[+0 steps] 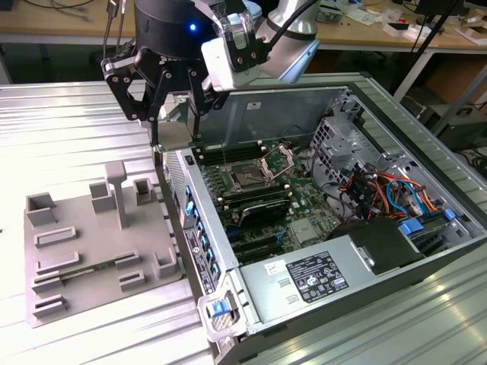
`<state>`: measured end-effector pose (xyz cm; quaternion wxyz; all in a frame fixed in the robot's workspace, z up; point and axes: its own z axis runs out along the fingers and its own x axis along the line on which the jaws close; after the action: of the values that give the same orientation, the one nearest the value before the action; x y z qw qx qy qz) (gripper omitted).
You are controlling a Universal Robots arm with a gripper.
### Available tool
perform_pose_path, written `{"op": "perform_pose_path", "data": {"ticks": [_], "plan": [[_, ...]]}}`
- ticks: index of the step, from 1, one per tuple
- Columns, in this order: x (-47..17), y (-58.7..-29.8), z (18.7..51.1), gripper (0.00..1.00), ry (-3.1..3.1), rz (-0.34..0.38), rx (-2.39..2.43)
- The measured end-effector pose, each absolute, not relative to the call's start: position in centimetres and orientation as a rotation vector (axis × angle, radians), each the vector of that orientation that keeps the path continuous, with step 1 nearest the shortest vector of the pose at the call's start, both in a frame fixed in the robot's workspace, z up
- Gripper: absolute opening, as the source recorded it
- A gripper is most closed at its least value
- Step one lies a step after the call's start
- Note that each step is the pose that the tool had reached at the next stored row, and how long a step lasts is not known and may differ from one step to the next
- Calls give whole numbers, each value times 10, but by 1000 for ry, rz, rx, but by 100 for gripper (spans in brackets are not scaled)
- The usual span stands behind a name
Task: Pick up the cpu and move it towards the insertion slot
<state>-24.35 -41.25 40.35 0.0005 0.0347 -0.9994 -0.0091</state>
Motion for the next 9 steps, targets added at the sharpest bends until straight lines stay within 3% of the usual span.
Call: {"op": "perform_pose_path", "data": {"ticks": [9], "plan": [[-241,-412,403,53,-3139,-29,109]]}}
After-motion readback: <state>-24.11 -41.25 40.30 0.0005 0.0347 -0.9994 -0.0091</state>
